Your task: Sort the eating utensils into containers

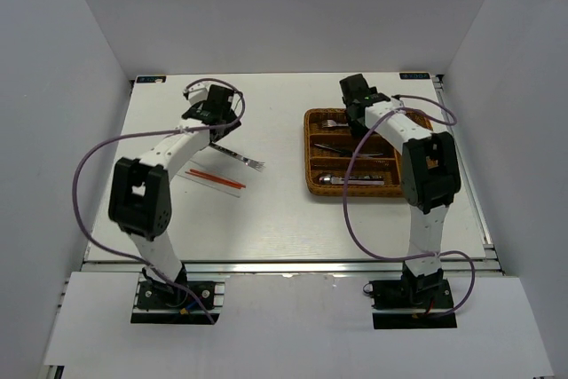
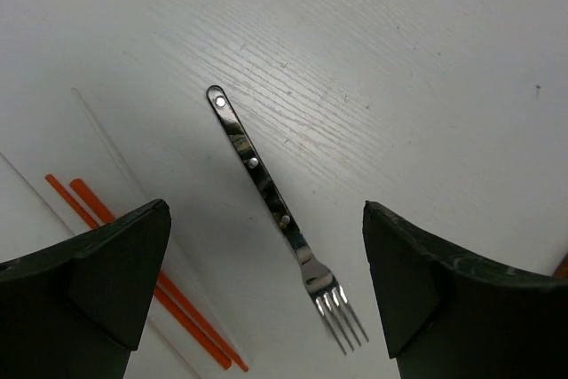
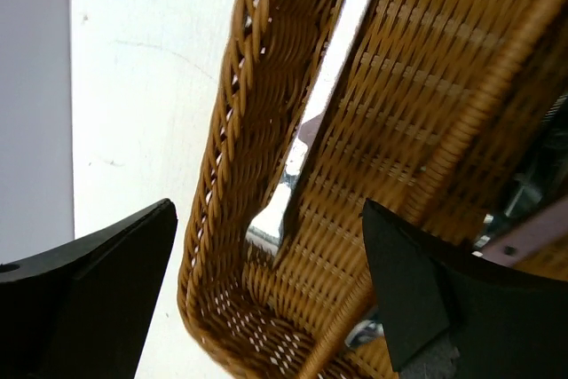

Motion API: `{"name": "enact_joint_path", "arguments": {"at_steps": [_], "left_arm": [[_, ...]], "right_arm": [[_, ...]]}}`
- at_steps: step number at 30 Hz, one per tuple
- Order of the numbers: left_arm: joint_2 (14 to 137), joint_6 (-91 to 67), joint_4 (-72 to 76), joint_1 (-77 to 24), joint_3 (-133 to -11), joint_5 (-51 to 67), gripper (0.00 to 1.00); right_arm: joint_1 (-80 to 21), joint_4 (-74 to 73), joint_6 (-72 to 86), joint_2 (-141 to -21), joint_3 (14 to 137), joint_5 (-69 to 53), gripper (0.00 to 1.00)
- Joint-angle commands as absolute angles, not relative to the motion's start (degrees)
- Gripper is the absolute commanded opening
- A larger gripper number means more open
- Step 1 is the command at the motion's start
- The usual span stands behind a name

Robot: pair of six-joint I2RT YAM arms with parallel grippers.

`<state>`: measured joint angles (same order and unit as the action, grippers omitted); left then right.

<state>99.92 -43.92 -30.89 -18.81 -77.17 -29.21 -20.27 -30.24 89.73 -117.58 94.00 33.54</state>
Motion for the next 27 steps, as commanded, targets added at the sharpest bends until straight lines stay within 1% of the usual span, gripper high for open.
{"name": "enact_joint_path", "arguments": {"at_steps": [1, 2, 4, 5, 6, 7, 9, 10, 12, 13, 14, 17, 19, 20, 21, 22, 23, 24, 25, 27], "left_arm": [[106.5, -51.2, -37.9, -18.0, -84.3, -30.6, 0.98], [108.4, -52.4, -39.3, -17.8, -85.8, -30.8, 0.96], [114.0, -56.1, -43.3, -17.1, -90.5, -31.1, 0.91], [116.0, -57.5, -44.8, -16.6, -92.4, -31.4, 0.9], [117.8, -58.0, -45.6, -16.4, -95.5, -31.1, 0.8], [119.4, -59.2, -47.6, -16.2, -96.9, -31.2, 0.75], [123.4, -61.2, -49.4, -16.1, -99.5, -32.0, 0.73], [124.3, -62.1, -49.9, -16.1, -100.4, -31.6, 0.73], [125.8, -63.9, -51.1, -16.1, -100.6, -31.3, 0.67], [125.8, -64.6, -50.5, -16.1, -99.6, -30.9, 0.64], [125.8, -65.2, -50.4, -16.1, -98.9, -30.8, 0.64], [125.2, -66.6, -48.7, -16.1, -95.4, -30.1, 0.61], [125.2, -66.4, -46.6, -16.1, -93.1, -28.8, 0.46], [125.5, -66.2, -46.0, -16.1, -92.6, -28.4, 0.33], [125.9, -66.0, -45.8, -16.1, -92.4, -27.9, 0.24], [126.9, -65.8, -45.6, -16.1, -92.4, -26.6, 0.17], [127.3, -65.7, -45.4, -16.1, -92.5, -25.8, 0.08], [127.5, -65.6, -45.4, -16.1, -92.7, -24.8, 0.01], [127.3, -64.8, -44.4, -16.1, -92.7, -23.3, 0.0], [125.9, -63.5, -42.9, -16.1, -91.8, -22.0, 0.0]], "right_arm": [[-20.7, -28.5, 84.6, -107.7, 92.9, 37.3, 0.89], [-21.0, -27.3, 78.0, -106.3, 92.5, 37.4, 0.89], [-21.4, -24.9, 71.1, -102.2, 91.9, 35.4, 0.89], [-21.4, -23.1, 62.1, -101.1, 91.3, 33.9, 0.89], [-21.5, -22.2, 59.0, -99.9, 90.1, 32.3, 0.89], [-21.8, -24.2, 57.5, -98.9, 89.2, 31.0, 0.89], [-21.9, -23.9, 52.7, -94.5, 85.9, 30.4, 0.89], [-22.0, -22.3, 52.1, -90.7, 80.4, 30.1, 0.89], [-22.0, -17.6, 49.8, -86.1, 73.3, 29.5, 0.89], [-21.9, -15.6, 49.7, -82.0, 67.0, 29.7, 0.89], [-22.0, -11.9, 49.3, -80.3, 64.4, 29.9, 0.89], [-21.8, -10.0, 48.8, -76.7, 59.9, 30.1, 0.89], [-21.7, -10.5, 48.2, -76.6, 60.4, 28.7, 0.89], [-21.6, -10.9, 47.7, -76.8, 60.6, 27.6, 0.89], [-21.6, -10.6, 47.2, -77.0, 60.7, 26.0, 0.89], [-21.5, -10.2, 46.4, -77.3, 60.9, 22.3, 0.89], [-21.5, -9.6, 44.8, -77.6, 61.0, 20.1, 0.89], [-21.4, -8.2, 43.7, -77.7, 60.9, 17.9, 0.89], [-21.4, -7.4, 42.5, -77.9, 60.7, 13.1, 0.9], [-21.4, -5.6, 40.5, -78.1, 60.6, 8.5, 0.89]]}}
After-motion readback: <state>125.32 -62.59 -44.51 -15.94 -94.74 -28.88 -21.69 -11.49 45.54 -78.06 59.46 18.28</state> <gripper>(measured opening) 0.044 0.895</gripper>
